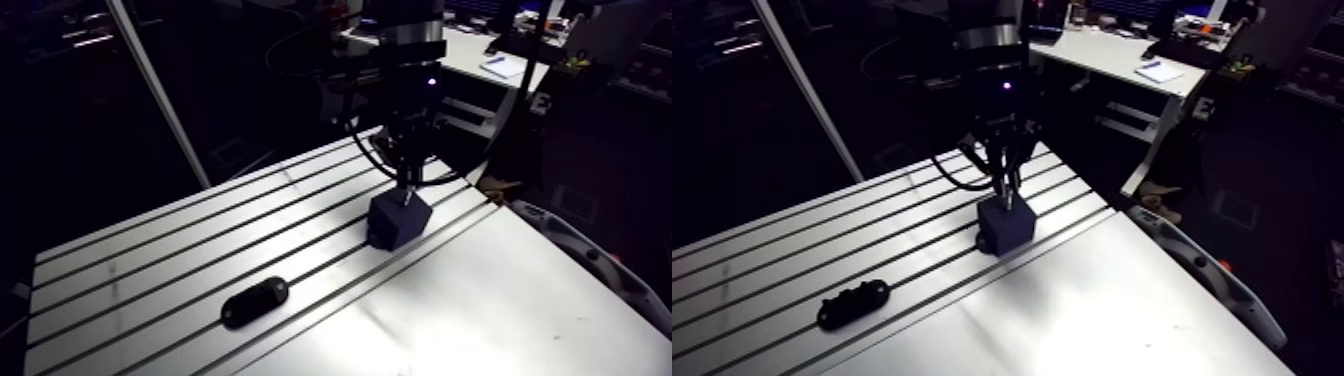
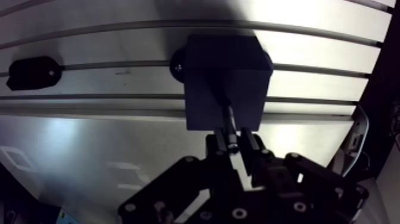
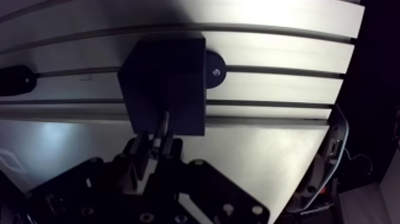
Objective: Pick up the M10 bolt and insert it into the hole until fully seated.
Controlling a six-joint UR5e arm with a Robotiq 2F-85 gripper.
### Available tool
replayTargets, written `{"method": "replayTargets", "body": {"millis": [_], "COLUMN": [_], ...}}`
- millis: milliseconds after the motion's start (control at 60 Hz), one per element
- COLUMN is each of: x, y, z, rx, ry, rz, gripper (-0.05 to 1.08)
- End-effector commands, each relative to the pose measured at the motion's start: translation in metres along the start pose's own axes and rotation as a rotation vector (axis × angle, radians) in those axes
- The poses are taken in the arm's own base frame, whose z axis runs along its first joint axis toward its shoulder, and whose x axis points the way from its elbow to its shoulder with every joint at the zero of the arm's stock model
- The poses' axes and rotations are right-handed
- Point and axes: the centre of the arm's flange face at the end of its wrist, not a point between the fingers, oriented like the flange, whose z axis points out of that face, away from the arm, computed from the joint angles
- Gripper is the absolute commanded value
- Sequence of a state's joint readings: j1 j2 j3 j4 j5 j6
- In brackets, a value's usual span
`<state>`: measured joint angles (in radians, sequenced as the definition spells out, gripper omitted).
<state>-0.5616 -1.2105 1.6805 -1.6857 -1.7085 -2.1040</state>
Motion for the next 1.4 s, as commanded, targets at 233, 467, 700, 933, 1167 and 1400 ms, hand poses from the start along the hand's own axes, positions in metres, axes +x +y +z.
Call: {"method": "replayTargets", "body": {"millis": [233,467,700,933,1167,1400], "x": [0.0004,0.0000,0.0003,0.0010,0.0021,0.0039], "y": [0.0001,-0.0001,-0.0009,-0.0006,0.0000,0.0006], "z": [0.0005,-0.0003,-0.0004,0.0010,0.0011,0.0039], "rx": [0.000,0.000,-0.001,0.000,-0.002,0.000], "ry": [0.000,0.001,0.001,-0.001,0.004,0.000], "rz": [0.002,0.002,0.000,0.000,0.001,0.000], "gripper": [1.07,1.07,1.07,1.07,1.07,1.07]}}
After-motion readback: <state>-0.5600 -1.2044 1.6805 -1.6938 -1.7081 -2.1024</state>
